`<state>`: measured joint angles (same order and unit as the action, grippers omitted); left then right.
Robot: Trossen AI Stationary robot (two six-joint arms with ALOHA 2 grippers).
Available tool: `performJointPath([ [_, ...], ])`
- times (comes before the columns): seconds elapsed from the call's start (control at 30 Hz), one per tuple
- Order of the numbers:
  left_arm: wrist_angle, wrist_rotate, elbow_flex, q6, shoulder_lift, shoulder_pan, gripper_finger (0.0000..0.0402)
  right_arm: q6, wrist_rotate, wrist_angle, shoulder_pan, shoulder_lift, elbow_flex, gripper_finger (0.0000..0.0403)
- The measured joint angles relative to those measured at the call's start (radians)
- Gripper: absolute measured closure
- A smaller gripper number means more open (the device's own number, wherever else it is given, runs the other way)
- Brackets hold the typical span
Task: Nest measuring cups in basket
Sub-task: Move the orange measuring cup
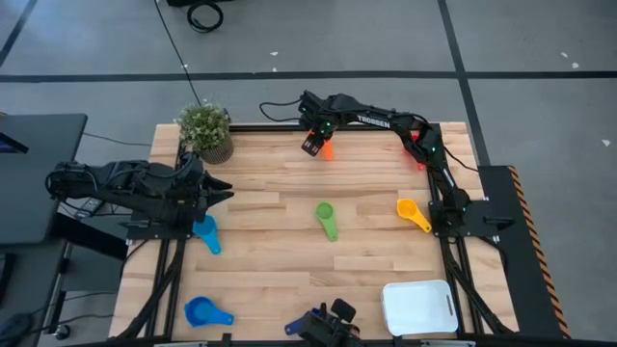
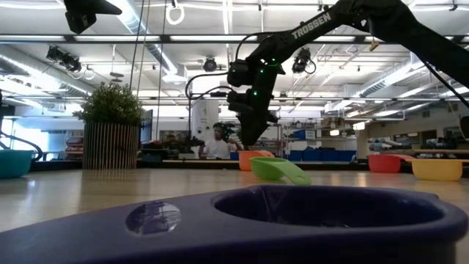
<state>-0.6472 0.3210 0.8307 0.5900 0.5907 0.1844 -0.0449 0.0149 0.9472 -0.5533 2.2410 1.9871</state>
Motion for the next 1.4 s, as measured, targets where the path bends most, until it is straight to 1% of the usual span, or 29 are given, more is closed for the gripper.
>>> performJointPath([
  [0.17,0.000,0.000,0.000,-0.001,0.000,0.000,0.0260,-0.008,0.020,-0.027,0.000,0.000,-0.059,0.0244],
  [0.37,0.000,0.000,0.000,-0.002,0.000,0.000,0.0260,0.014,-0.062,-0.085,0.011,0.001,-0.121,0.0245],
  [0.5,0.000,0.000,0.000,-0.002,0.000,0.000,0.0260,0.015,-0.069,-0.121,0.010,0.001,-0.131,0.0255],
  [0.6,0.000,0.000,0.000,-0.002,0.000,0.000,0.0260,0.020,-0.069,-0.133,0.010,0.001,-0.131,0.0286],
  [0.67,0.000,0.000,0.000,-0.002,0.000,0.000,0.0260,0.021,-0.064,-0.129,0.011,0.001,-0.131,0.0322],
  [0.73,0.000,0.000,0.000,-0.001,0.000,0.000,0.0260,0.022,-0.050,-0.130,0.011,0.001,-0.131,0.0368],
  [0.77,0.000,0.000,0.000,-0.001,0.000,0.000,0.0260,0.023,-0.047,-0.131,0.014,0.000,-0.131,0.0381],
  [0.8,0.000,0.000,0.000,-0.001,0.000,0.000,0.0260,0.026,-0.048,-0.132,0.018,-0.001,-0.130,0.0385],
  [0.97,0.000,0.000,0.000,0.000,0.000,0.000,0.0260,0.084,-0.052,-0.086,0.064,-0.001,-0.130,0.0387],
  [1.17,0.000,0.000,0.000,0.000,0.000,0.000,0.0260,0.172,-0.043,0.043,0.149,-0.005,-0.128,0.0388],
  [1.4,0.000,-0.001,0.000,0.001,0.000,0.000,0.0260,0.219,0.034,0.097,0.235,-0.006,-0.128,0.0389],
])
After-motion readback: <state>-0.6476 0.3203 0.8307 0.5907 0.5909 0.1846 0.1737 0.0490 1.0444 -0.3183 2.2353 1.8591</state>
